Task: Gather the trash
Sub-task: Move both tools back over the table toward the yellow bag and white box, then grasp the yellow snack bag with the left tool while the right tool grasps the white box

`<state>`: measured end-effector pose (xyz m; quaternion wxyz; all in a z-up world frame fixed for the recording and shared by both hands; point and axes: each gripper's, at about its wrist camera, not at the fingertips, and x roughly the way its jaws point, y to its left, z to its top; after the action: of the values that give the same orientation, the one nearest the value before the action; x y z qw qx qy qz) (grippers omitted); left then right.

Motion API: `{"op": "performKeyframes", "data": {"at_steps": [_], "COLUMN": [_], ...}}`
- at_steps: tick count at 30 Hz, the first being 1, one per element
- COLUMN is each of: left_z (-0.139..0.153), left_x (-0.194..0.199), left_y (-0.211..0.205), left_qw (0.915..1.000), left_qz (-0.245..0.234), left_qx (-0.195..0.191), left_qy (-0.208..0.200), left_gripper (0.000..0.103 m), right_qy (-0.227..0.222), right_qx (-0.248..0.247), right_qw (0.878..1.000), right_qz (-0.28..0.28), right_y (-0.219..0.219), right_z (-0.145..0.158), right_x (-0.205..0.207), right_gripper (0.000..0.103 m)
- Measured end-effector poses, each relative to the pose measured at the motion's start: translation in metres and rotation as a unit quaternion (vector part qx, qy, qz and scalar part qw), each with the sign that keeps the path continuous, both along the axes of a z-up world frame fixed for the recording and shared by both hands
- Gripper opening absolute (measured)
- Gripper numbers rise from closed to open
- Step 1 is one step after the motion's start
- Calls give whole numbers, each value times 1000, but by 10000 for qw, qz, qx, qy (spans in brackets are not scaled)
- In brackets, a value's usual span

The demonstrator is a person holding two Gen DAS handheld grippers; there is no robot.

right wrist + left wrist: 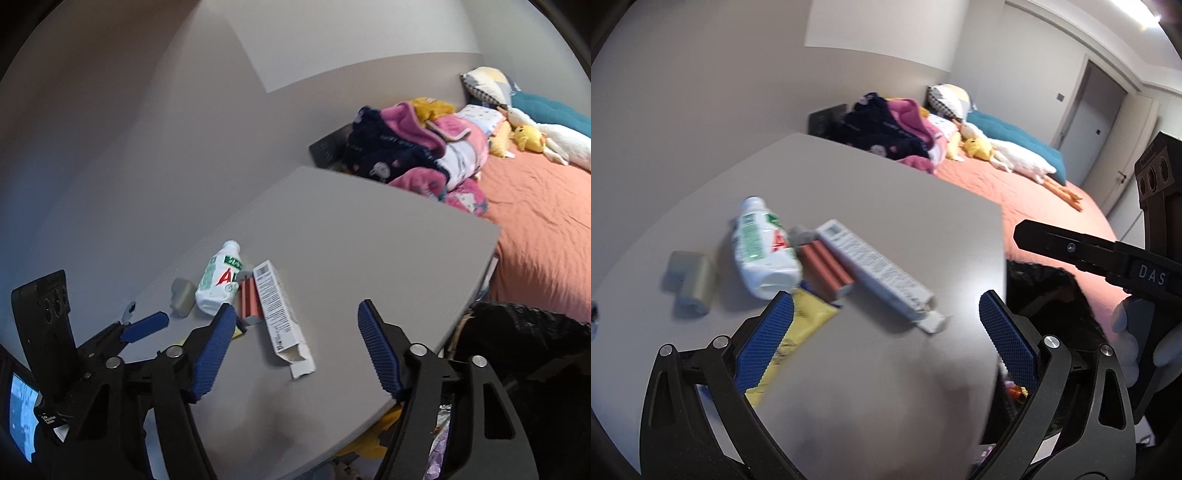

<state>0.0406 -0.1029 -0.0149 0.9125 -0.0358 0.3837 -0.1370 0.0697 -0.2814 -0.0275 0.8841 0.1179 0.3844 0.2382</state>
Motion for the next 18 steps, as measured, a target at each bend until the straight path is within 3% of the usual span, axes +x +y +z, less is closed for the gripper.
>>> {"op": "performKeyframes", "data": {"at_steps": [5, 18], "left_z": [-10, -49], "left_x": [4, 17], "left_y": [22, 58], "left_qw": [9998, 9965], "left_qz": [95, 309], "left_qx": [143, 439], "left_qy": [113, 635], "left_gripper": [85, 85], "right_qy": [166, 506], "right_qx": [-161, -646], "right_qw": [9995, 9958], "right_qz": [219, 410], "right_y": [27, 76], "right_z": [-13, -50], "right_x": [10, 38], "right_gripper": [60, 54]}}
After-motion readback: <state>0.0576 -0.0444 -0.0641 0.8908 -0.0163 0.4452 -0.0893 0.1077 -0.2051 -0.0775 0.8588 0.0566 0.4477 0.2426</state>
